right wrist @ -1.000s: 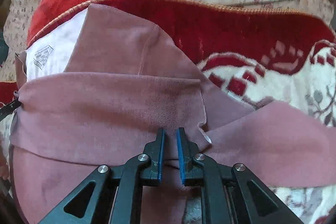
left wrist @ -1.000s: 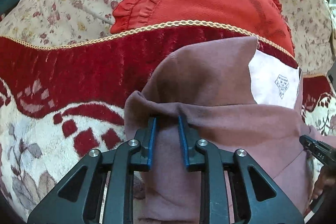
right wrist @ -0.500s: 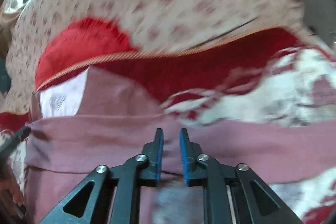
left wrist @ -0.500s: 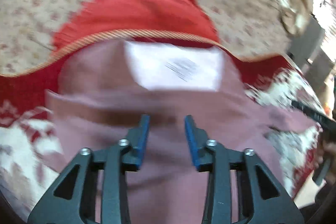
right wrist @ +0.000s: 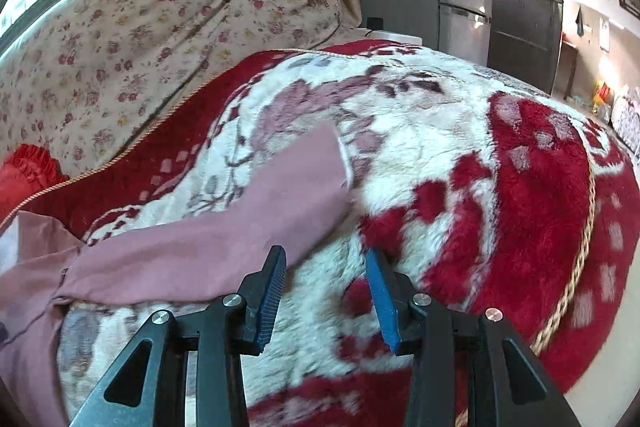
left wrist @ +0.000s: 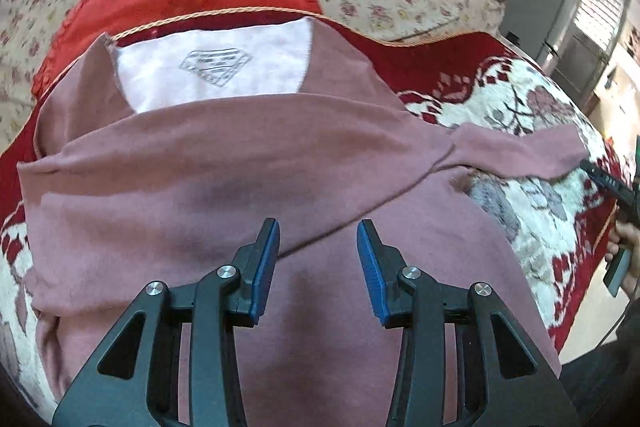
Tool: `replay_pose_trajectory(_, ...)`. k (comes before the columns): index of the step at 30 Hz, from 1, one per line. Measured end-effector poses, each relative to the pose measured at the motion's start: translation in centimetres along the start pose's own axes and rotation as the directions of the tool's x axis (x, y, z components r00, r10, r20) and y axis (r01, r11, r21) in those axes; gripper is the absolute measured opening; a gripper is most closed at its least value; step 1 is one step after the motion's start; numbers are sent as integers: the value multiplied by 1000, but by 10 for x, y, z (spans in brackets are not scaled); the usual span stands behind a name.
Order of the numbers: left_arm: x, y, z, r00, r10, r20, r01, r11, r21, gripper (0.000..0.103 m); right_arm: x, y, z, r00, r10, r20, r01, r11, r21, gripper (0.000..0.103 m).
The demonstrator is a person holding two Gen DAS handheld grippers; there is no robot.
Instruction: Fold small clothes
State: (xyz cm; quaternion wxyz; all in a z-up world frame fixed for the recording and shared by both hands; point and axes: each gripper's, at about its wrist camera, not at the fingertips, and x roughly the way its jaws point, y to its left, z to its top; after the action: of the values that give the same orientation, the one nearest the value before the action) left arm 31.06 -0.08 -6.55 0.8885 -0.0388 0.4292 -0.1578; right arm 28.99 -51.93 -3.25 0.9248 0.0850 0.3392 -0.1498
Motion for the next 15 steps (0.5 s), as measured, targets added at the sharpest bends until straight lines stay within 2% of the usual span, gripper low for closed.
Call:
replay_pose_trajectory(3, 3, 9, -1, 1000, 8, -15, -8, 1000, -30, 40, 7, 3, 5, 1000, -13, 8, 13, 1000, -16, 40)
replay_pose_trajectory(5, 6, 12, -1, 1000, 16, -27, -17, 999, -40, 40, 13, 1, 10, 1000, 27, 11, -28, 999, 42, 40)
replay_pose_trajectory(7, 8, 12, -2, 999, 18, -39, -20, 999, -43, 40, 17, 0, 14, 997, 78, 28, -79, 996, 49, 38)
replay_pose_trajectory(9, 9, 12, -2, 999, 16, -46, -18, 999, -38, 40, 23, 1, 14, 993, 119, 13, -119, 991, 65, 26)
replay_pose_trajectory(11, 9, 11, -2, 999, 15, -47, -16, 999, -35, 40, 26, 1, 15, 994, 112, -2, -111, 991, 69, 7)
replay_pose_trajectory(15, 5, 7, 5, 999, -12, -34, 11, 999, -31, 40, 14, 13, 16, 997, 79, 18, -79, 996, 44, 3)
